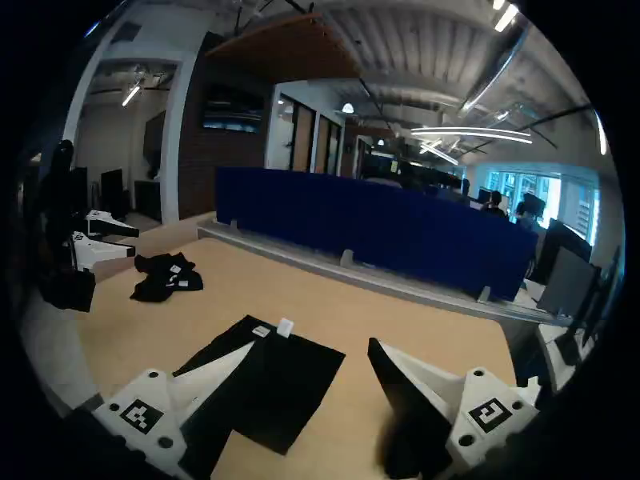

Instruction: Fold towel

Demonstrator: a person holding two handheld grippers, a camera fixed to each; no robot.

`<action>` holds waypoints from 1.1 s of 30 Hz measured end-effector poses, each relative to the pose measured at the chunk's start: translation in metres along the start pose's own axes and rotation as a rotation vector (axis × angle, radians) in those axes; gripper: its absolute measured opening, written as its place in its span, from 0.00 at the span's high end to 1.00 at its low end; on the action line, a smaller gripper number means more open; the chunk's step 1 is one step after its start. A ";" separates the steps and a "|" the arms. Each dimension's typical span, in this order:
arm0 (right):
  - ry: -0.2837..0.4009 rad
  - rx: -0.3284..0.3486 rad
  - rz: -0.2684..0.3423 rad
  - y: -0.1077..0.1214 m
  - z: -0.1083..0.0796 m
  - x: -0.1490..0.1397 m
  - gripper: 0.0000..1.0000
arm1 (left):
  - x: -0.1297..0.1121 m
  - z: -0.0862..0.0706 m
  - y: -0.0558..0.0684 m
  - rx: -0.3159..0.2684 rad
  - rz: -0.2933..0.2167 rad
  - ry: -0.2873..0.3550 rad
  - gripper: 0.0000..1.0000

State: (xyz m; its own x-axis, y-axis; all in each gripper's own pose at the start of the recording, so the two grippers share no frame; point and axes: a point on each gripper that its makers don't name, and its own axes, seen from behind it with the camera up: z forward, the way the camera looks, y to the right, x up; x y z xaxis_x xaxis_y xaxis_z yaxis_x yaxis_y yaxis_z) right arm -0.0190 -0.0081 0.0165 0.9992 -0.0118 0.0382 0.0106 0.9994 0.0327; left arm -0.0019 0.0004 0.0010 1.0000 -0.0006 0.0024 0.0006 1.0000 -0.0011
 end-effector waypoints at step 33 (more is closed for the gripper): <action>-0.278 0.104 -0.041 -0.032 0.041 -0.166 0.00 | -0.170 0.049 0.034 -0.071 0.032 -0.307 0.13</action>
State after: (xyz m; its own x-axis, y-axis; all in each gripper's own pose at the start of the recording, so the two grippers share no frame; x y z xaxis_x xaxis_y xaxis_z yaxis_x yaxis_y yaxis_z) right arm -0.1871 -0.0397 0.0499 0.9491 -0.0750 0.3061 0.0324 0.9893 0.1420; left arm -0.1720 0.0346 0.0497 0.9521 0.0417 0.3028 -0.0198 0.9970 -0.0753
